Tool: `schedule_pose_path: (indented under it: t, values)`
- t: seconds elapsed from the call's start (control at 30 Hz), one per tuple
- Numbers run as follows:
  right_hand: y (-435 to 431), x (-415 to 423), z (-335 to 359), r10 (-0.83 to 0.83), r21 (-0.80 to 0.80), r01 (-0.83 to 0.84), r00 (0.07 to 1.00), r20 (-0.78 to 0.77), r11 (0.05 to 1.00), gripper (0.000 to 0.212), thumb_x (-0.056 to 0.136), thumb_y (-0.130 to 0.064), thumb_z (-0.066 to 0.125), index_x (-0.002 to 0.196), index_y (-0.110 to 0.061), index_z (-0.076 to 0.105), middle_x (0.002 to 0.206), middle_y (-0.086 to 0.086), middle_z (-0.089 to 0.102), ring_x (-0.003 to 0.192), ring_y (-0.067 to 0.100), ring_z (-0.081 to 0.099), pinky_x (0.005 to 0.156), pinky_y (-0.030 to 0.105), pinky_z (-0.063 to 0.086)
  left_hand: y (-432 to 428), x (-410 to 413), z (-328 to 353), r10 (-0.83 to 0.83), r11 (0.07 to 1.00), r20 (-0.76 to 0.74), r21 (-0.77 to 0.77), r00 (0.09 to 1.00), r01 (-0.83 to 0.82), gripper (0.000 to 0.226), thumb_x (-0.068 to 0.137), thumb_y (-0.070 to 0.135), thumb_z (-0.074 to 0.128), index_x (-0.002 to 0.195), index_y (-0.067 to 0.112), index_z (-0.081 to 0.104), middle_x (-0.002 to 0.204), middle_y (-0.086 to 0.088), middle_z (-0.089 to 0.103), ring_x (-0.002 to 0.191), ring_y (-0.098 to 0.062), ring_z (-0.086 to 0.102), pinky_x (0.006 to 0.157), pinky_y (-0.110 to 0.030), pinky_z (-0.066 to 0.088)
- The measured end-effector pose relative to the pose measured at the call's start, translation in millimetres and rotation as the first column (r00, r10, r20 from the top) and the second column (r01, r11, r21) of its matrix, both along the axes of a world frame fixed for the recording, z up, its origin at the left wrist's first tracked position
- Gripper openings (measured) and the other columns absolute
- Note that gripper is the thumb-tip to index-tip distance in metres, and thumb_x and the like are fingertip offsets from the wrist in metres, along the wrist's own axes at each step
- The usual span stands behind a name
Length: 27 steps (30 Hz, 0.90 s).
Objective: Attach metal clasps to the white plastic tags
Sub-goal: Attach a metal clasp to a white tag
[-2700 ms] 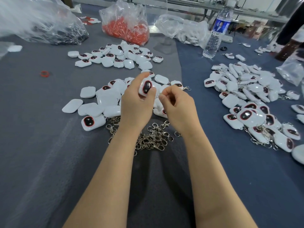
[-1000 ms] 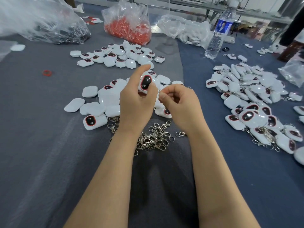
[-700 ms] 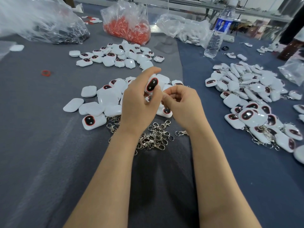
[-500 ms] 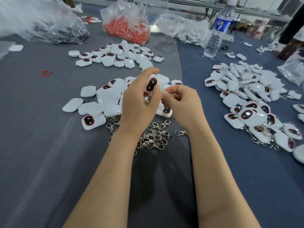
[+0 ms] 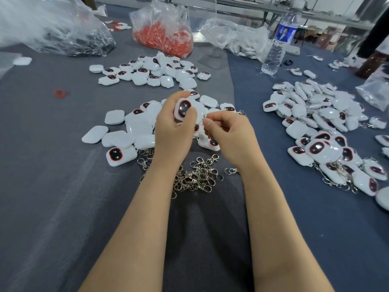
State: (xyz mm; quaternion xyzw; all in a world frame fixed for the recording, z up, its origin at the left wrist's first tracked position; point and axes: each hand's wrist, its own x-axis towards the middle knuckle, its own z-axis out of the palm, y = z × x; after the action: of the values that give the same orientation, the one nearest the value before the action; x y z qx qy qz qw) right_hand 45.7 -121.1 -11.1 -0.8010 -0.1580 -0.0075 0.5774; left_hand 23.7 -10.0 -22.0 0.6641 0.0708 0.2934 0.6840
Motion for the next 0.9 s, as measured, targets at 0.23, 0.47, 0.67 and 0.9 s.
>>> schedule_pose_path:
  t: [0.23,0.47,0.67,0.9]
  values:
    - [-2.1,2.8,-1.6,-0.031,0.091,0.040,0.995,-0.094,0.995,0.009,0.091,-0.011,0.059,0.090,-0.018,0.065,0.070,0.004,0.057,0.058,0.006,0.049,0.051,0.008,0.043,-2.1,-0.8,-0.9,0.035,0.990,0.004,0.140,0.999,-0.036,0.026,0.089,0.010,0.054,0.109,0.025,0.058,0.085,0.023,0.058,0.074,0.012,0.054,0.067,-0.003,0.040]
    - [-8.0,13.1,-12.8,-0.238,-0.055,0.234,0.967,-0.094,0.971,0.025,0.091,-0.018,0.053,0.114,-0.021,0.062,0.102,-0.009,0.062,0.077,-0.007,0.057,0.062,0.010,0.044,2.1,3.9,-5.5,0.111,0.977,-0.192,0.200,0.975,-0.072,0.035,0.089,0.017,0.054,0.124,0.021,0.057,0.116,0.009,0.059,0.107,-0.008,0.054,0.092,-0.020,0.043]
    - [-19.2,7.9,-6.5,-0.201,-0.108,0.190,0.974,-0.108,0.976,0.021,0.093,-0.023,0.052,0.107,-0.018,0.067,0.086,-0.007,0.068,0.075,0.004,0.064,0.072,0.029,0.052,-33.0,8.7,-4.8,-0.038,0.968,-0.279,0.230,0.960,0.105,0.043,0.089,0.020,0.060,0.131,0.018,0.054,0.129,0.004,0.057,0.114,-0.005,0.050,0.098,-0.019,0.038]
    - [-100.3,8.3,1.8,-0.441,-0.097,0.435,0.896,-0.047,0.895,0.016,0.092,-0.026,0.055,0.102,-0.019,0.064,0.087,0.003,0.068,0.078,0.018,0.064,0.086,0.044,0.053,-114.8,34.5,6.4,-0.197,0.962,-0.280,0.129,0.940,0.240,0.030,0.084,0.020,0.066,0.108,0.018,0.048,0.097,0.004,0.060,0.087,-0.011,0.058,0.075,-0.015,0.045]
